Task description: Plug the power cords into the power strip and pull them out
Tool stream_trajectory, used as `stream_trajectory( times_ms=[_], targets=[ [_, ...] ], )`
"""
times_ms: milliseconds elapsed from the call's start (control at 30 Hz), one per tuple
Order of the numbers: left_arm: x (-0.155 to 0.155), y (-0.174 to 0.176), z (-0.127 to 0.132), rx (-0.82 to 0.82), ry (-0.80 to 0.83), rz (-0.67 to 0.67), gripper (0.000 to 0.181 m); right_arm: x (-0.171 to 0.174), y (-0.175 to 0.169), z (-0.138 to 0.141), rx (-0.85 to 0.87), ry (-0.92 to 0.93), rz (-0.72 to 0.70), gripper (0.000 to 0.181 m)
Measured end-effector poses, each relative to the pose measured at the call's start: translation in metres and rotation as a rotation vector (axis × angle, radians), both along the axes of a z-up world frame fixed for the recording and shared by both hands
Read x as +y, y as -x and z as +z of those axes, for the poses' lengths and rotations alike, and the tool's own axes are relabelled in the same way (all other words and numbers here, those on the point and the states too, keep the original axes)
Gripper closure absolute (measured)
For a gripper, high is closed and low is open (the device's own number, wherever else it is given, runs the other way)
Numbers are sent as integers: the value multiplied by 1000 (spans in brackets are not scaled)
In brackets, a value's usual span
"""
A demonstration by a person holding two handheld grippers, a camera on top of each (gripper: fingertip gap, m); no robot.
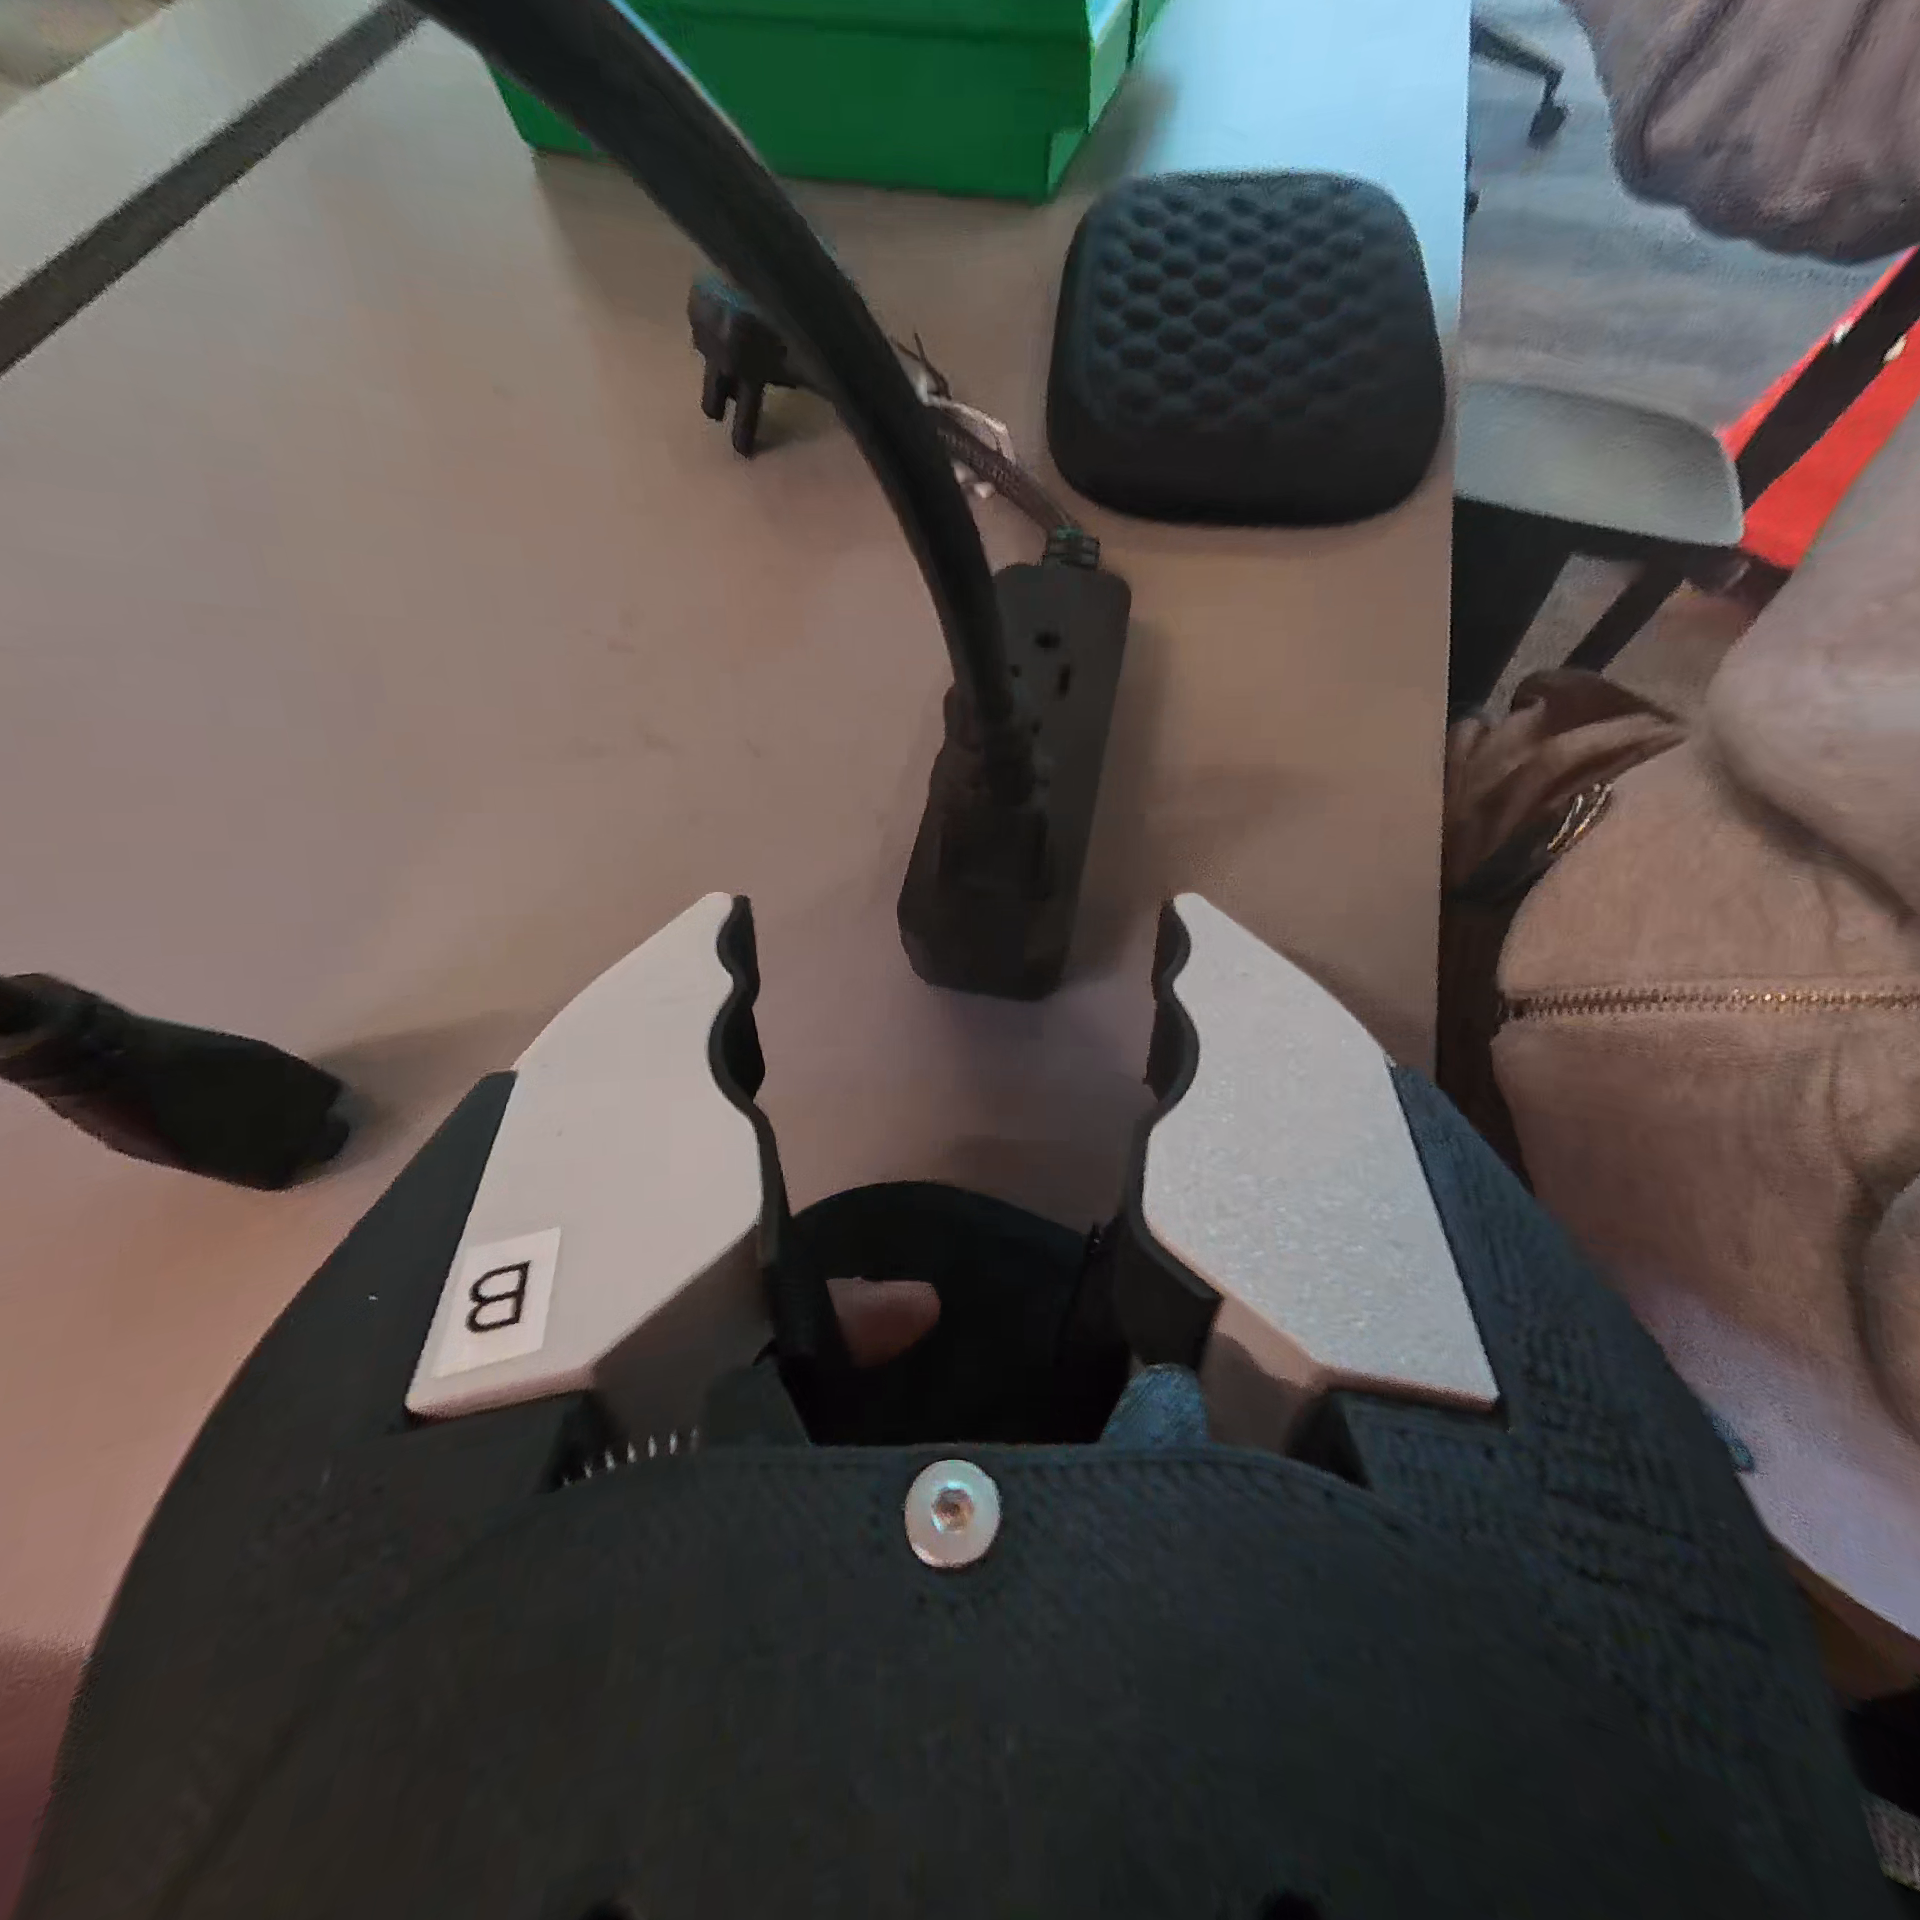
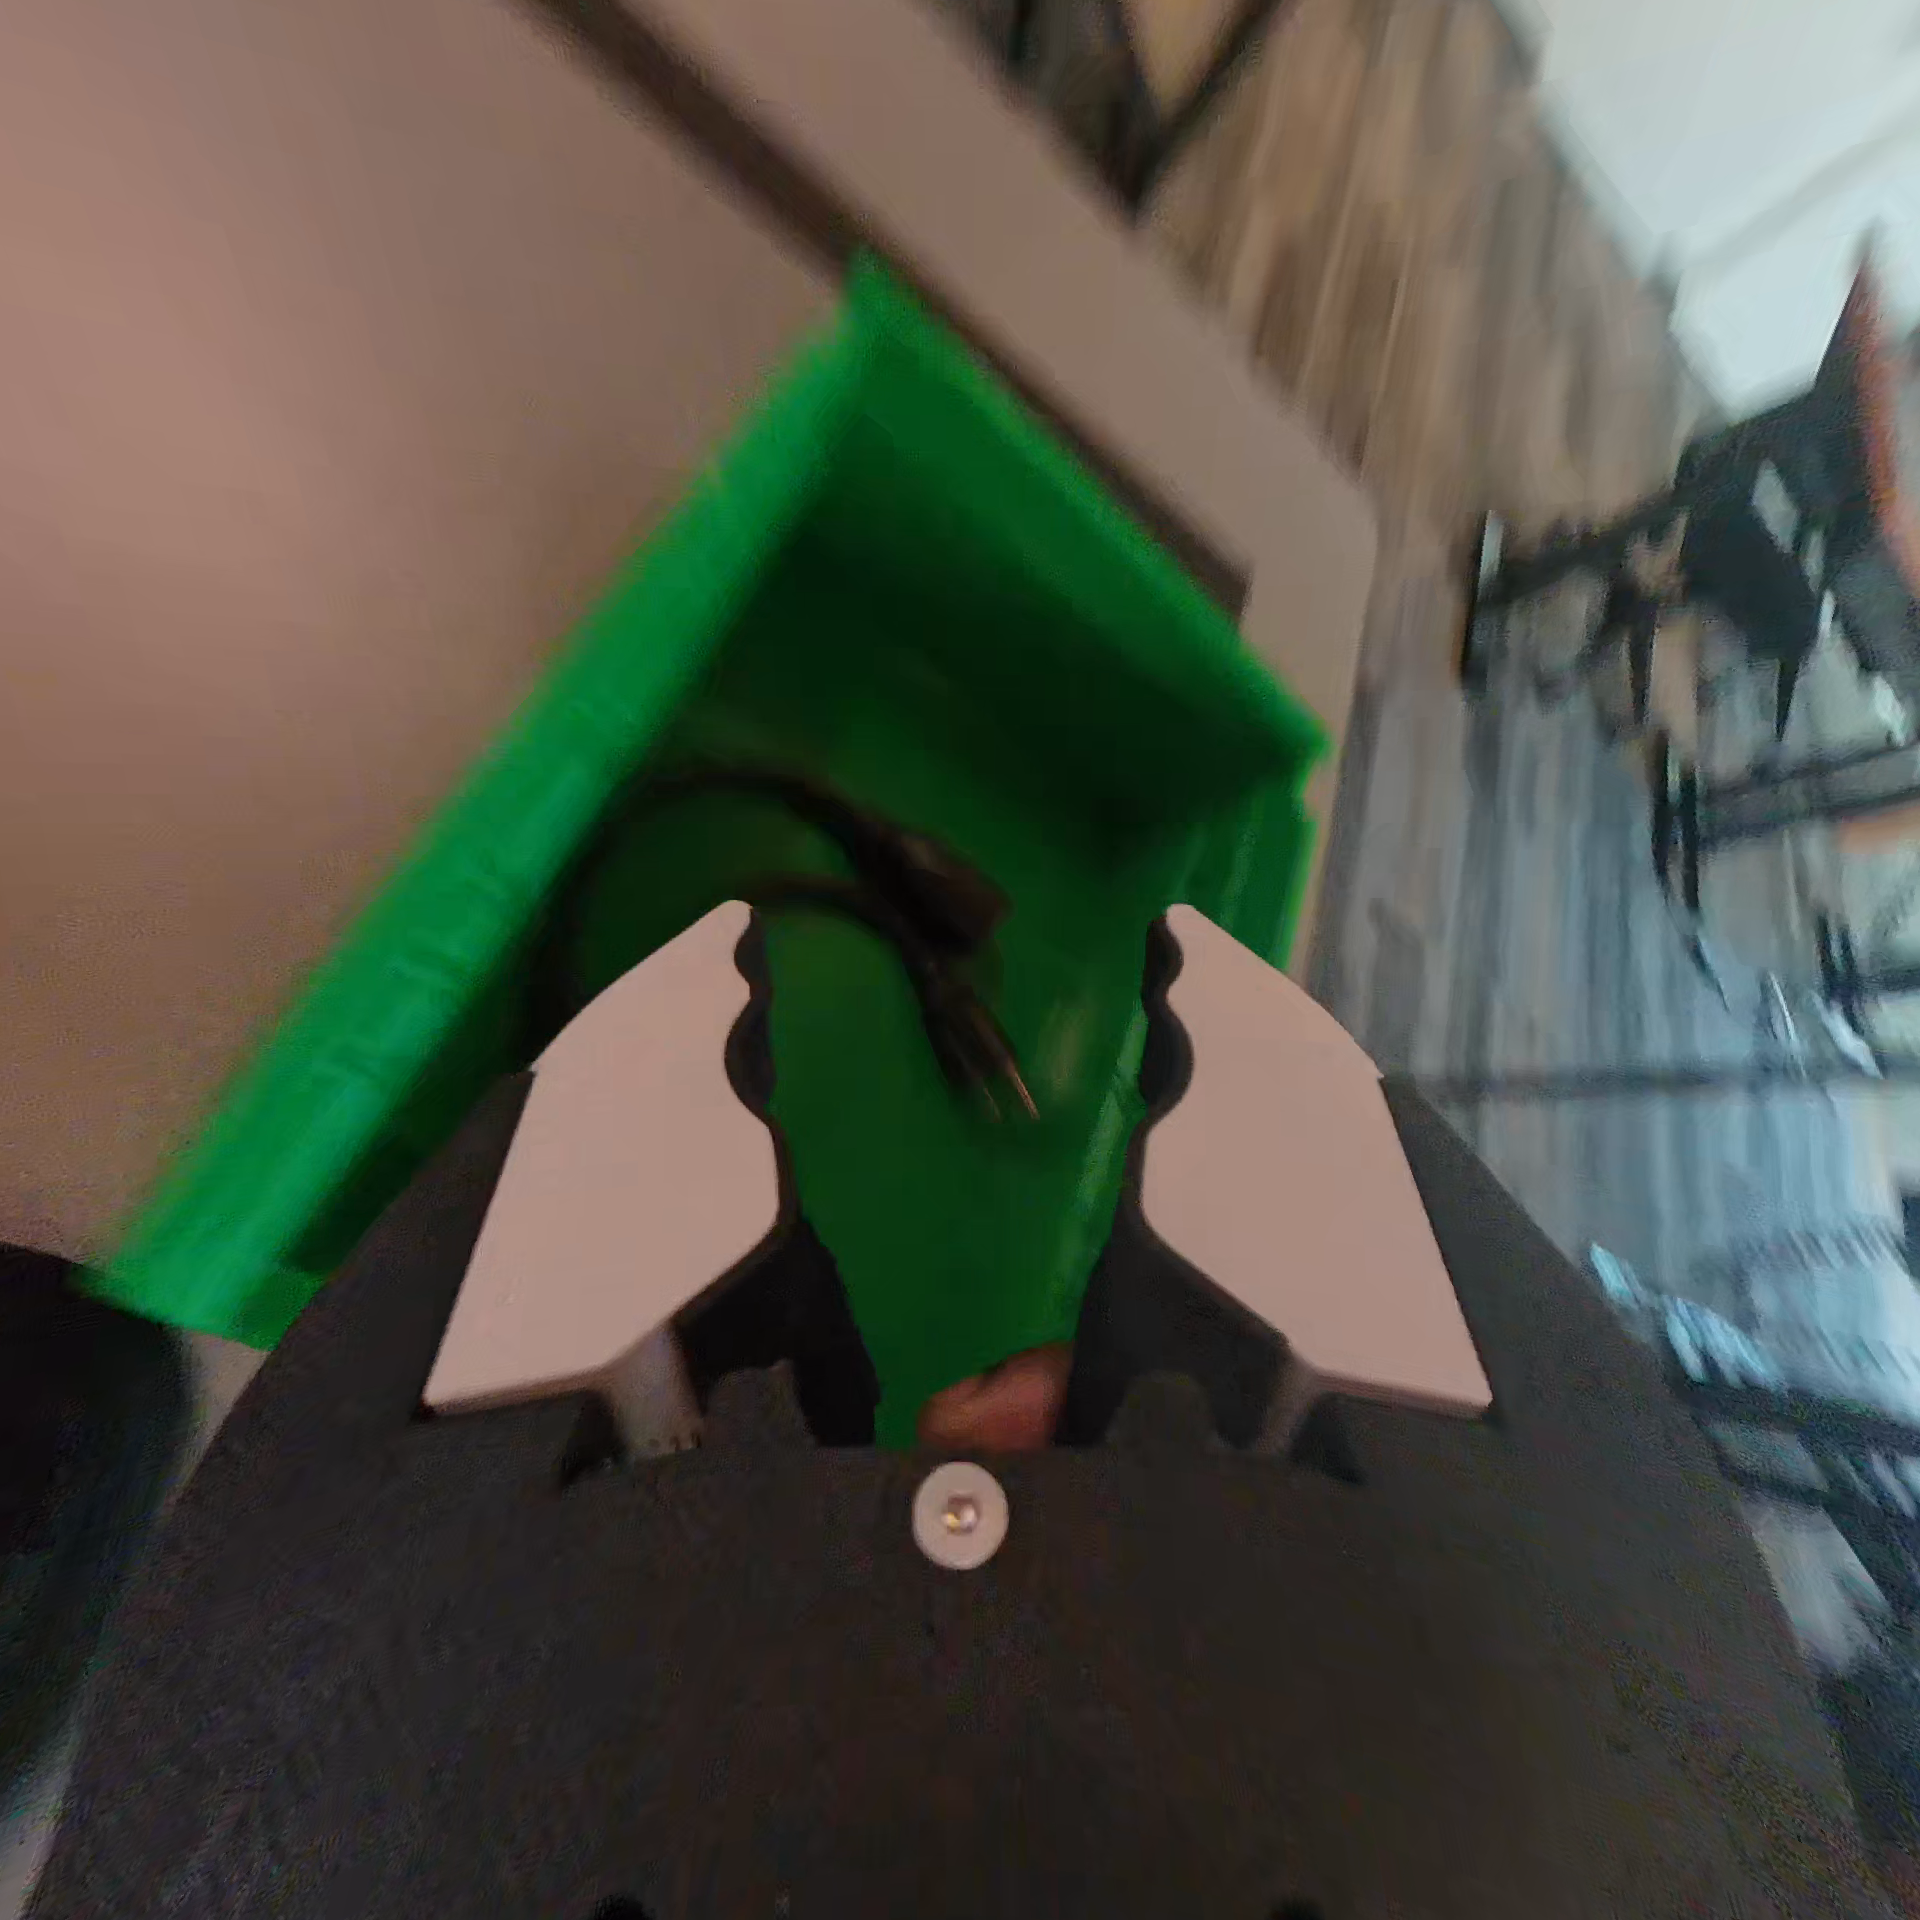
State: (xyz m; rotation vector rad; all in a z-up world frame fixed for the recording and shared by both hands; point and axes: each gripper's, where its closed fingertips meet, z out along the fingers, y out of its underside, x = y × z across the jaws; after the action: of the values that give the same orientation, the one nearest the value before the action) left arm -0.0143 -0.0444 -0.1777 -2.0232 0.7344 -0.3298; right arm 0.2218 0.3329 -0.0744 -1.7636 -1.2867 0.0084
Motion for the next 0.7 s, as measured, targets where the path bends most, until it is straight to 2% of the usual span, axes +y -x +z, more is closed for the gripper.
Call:
stream_trajectory(
  times_ms=[33, 67, 133, 167, 233, 333, 400, 467, 567, 700],
  targets=[
    [2, -2, -3, 17, 9, -6, 109, -31, 30, 17, 134, -13, 147, 114],
    [4, -5, -6, 31, 20, -14, 110, -74, 65, 30, 268, 14, 352, 119],
    [7, -11, -12, 68, 44, -45, 113, -184, 120, 34, 456, 191, 811, 133],
    [9, -13, -14, 83, 50, -57, 114, -233, 138, 25, 488, 322, 988, 134],
    [14, -15, -17, 90, 54, -71, 115, -301, 166, -12, 436, 532, 1190, 131],
    [15, -16, -25, 87, 111, -87, 120, -352, 197, -74, 276, 615, 1291, 129],
    [16, -16, -29, 91, 127, -83, 125, -369, 210, -97, 217, 628, 1318, 132],
    [16, -15, -33, 102, 146, -81, 129, -372, 219, -108, 173, 596, 1305, 136],
    [16, -15, -39, 119, 166, -78, 133, -374, 224, -107, 186, 570, 1307, 140],
    [16, -15, -38, 97, 168, -79, 138, -375, 227, -114, 118, 590, 1292, 144]
  ],
)
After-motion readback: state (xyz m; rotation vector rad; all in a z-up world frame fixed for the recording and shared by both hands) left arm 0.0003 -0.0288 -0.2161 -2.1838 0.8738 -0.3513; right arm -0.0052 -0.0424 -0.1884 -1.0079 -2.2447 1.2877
